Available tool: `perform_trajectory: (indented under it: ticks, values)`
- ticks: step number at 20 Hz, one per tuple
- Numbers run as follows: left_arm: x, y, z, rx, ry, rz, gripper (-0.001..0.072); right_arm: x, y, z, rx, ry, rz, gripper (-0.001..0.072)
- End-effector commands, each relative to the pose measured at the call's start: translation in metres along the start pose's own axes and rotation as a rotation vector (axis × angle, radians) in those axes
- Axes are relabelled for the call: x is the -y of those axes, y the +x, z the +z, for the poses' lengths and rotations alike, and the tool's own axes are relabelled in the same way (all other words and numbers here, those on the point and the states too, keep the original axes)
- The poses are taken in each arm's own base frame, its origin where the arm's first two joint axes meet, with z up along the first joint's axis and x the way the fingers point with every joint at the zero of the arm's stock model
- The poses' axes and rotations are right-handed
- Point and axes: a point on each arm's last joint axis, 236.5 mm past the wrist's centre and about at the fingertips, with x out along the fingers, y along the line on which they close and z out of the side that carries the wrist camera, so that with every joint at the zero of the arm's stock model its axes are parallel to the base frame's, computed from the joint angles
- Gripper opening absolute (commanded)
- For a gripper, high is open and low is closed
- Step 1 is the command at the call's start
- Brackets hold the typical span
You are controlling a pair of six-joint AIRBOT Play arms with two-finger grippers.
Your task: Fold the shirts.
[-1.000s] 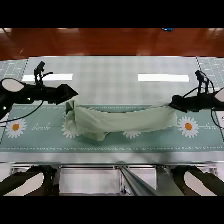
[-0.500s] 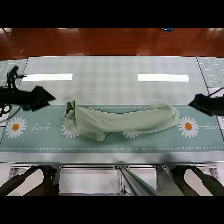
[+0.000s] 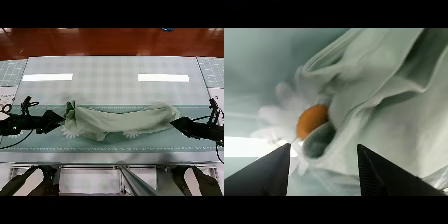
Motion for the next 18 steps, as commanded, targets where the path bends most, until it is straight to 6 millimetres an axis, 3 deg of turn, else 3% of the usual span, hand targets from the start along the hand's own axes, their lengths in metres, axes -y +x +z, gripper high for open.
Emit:
perform_trajectory:
  ticks: [1,8,9,10,11,12,13,15,18]
  values:
    - [0.026,0.006,0.01,0.053,0.047,-0.12,0.0509,-0.004,0.002,-0.005,0.002,0.011,0.027,0.041]
    - [0.024,0.047,-0.029,-0.143,0.103,-0.105,0.0507,-0.006,-0.002,0.007,0.042,0.007,0.024,0.041]
    - [0.023,0.048,-0.03,-0.152,0.101,-0.104,0.0459,-0.007,-0.008,0.017,0.076,-0.009,0.012,0.041]
    - [0.023,0.048,-0.03,-0.152,0.101,-0.104,0.0188,-0.007,-0.017,0.034,0.125,-0.029,-0.016,0.041]
    - [0.024,0.048,-0.028,-0.146,0.1,-0.104,0.0018,-0.006,-0.03,0.054,0.169,-0.052,-0.049,0.041]
    - [0.027,0.047,-0.025,-0.139,0.102,-0.108,0.0017,-0.002,-0.045,0.071,0.199,-0.06,-0.083,0.041]
    - [0.03,0.045,-0.02,-0.13,0.105,-0.111,0.0018,0.006,-0.058,0.087,0.227,-0.052,-0.119,0.041]
    - [0.035,0.042,-0.015,-0.12,0.119,-0.116,0.0018,0.041,-0.072,0.105,0.243,0.033,-0.195,0.041]
    - [0.036,0.042,-0.014,-0.118,0.123,-0.117,0.0018,0.09,-0.057,0.089,0.159,0.198,-0.241,0.041]
